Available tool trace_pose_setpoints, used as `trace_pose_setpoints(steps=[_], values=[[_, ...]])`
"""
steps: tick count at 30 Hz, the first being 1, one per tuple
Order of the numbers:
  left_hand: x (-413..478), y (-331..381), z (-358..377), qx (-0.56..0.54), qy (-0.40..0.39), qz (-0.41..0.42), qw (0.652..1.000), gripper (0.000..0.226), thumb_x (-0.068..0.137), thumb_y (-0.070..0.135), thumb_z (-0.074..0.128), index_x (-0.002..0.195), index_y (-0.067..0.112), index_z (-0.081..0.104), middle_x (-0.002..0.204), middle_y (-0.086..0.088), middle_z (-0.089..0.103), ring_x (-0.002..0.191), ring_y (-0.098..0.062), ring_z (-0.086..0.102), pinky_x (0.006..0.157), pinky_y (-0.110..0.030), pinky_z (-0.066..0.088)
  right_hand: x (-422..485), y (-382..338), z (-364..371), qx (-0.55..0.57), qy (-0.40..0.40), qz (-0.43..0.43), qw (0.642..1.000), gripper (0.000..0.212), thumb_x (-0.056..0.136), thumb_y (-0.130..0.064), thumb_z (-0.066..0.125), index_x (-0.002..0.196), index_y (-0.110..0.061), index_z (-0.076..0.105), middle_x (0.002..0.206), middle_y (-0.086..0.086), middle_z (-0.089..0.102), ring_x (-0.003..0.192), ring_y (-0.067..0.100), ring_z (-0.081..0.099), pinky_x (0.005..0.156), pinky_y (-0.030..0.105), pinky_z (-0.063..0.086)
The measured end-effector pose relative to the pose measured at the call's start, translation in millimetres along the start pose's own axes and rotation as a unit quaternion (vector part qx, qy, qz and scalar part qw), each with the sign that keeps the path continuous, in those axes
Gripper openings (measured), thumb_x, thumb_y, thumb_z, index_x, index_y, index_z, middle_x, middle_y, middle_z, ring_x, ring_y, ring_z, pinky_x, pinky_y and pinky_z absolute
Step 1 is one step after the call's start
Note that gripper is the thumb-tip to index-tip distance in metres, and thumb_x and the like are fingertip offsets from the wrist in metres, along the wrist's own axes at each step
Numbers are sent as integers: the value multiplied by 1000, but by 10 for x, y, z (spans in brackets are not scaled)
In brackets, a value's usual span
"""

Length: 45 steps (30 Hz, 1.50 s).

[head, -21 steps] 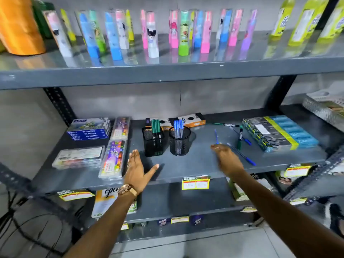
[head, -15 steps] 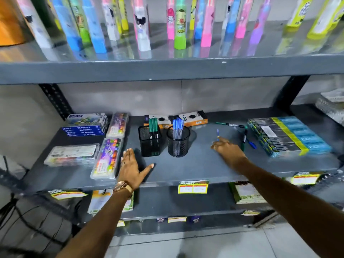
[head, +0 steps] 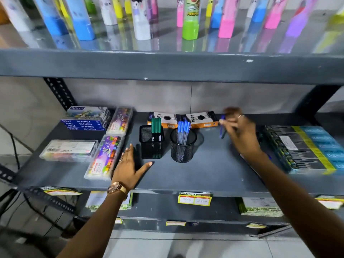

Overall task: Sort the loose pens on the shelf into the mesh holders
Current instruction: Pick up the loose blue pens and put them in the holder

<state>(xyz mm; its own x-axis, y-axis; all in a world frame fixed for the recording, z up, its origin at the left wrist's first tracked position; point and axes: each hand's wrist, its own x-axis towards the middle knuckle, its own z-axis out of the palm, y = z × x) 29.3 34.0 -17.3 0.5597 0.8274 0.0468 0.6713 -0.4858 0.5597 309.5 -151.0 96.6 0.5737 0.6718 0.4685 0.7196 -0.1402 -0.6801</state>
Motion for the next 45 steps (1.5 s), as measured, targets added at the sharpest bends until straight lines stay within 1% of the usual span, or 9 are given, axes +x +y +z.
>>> trace_pose_setpoints(steps=[2,5,13,18,27,31,36,40,45], values=[[9,-5,11,-1,7,2,1000,106,72,76,49,149,13,14,153,-13,33,137,-31,37,110,-46,35,128,-237,-14,100,106,-6,989,35,89,-8,63,99,-39,50,85,-4,63,76,-9,65,70,13,55],[23,-39,30,-9,11,-1,1000,106,72,78,49,150,17,11,152,-12,34,136,-31,38,109,-47,36,269,-422,139,153,163,-3,975,21,87,-5,64,95,-23,56,86,-10,61,73,4,66,68,29,59],[15,-43,28,-18,32,10,999,105,72,75,50,149,15,13,150,-13,38,134,-30,40,108,-44,37,158,-128,908,37,27,73,996,14,83,-15,66,95,-16,61,93,14,70,83,34,70,74,51,58],[18,-28,30,-13,34,6,999,105,72,74,50,149,14,14,149,-13,39,134,-30,41,107,-45,38,99,-174,984,-87,-41,112,989,21,88,-23,63,107,-14,62,103,6,74,100,30,67,83,39,54],[33,-43,29,12,19,7,1000,100,73,72,48,148,12,19,150,-15,38,134,-33,40,108,-47,37,38,-142,1010,-68,-91,91,989,41,91,-17,59,131,-12,51,131,13,60,123,29,52,100,35,43],[31,-43,28,43,26,22,998,93,74,72,46,144,12,32,149,-14,39,135,-33,39,109,-45,34,-163,-49,822,-74,-24,104,992,46,91,-13,57,136,-11,46,135,17,54,127,36,46,106,42,39],[46,-58,53,88,15,35,995,91,77,72,38,144,10,32,155,-12,29,141,-32,28,113,-45,27,-437,221,337,-296,-17,274,915,38,87,-22,62,121,-7,57,128,22,55,119,42,46,99,44,43],[73,-71,91,153,-10,51,987,92,82,69,23,148,5,22,158,-14,19,147,-26,8,118,-37,3,-698,402,6,-324,-7,393,860,50,80,-24,73,120,-1,56,130,25,52,123,44,42,98,47,43],[61,-53,112,186,-12,49,981,86,85,62,17,149,4,14,157,-16,19,146,-28,14,119,-40,10,-932,549,-281,-332,-41,464,820,68,76,-28,78,128,2,47,135,27,48,128,44,37,102,50,38]])
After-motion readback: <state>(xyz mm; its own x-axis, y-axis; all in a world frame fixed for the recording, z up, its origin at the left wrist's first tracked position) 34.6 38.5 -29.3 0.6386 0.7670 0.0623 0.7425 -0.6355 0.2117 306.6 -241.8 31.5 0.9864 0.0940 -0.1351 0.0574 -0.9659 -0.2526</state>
